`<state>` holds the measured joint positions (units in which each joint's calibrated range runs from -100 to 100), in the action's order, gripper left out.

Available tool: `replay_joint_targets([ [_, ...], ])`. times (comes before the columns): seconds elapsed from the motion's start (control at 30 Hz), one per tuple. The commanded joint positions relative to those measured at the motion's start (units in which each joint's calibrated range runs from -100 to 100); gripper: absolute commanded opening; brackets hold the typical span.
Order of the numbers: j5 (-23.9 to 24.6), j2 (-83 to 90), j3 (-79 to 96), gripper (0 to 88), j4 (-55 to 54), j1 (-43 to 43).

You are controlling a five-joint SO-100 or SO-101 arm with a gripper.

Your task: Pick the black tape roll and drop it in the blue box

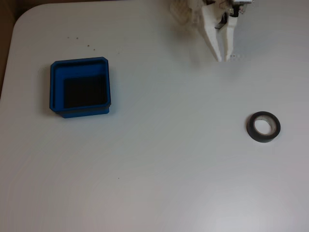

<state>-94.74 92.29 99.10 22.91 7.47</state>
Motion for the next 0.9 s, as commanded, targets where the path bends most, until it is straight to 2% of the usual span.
replay_joint_targets([
  [0.0,0.17,0.85,0.9,0.7,-1.21,8.8],
  [0.13,0.26,0.85,0.9,0.7,-1.21,14.66],
  [0.4,0.35,-2.33,-3.51,0.7,-1.21,15.34],
  [0.53,0.35,-18.13,-16.26,0.7,-1.21,15.44],
  [0.87,0.17,-65.2,-62.63,0.7,-1.04,15.34],
])
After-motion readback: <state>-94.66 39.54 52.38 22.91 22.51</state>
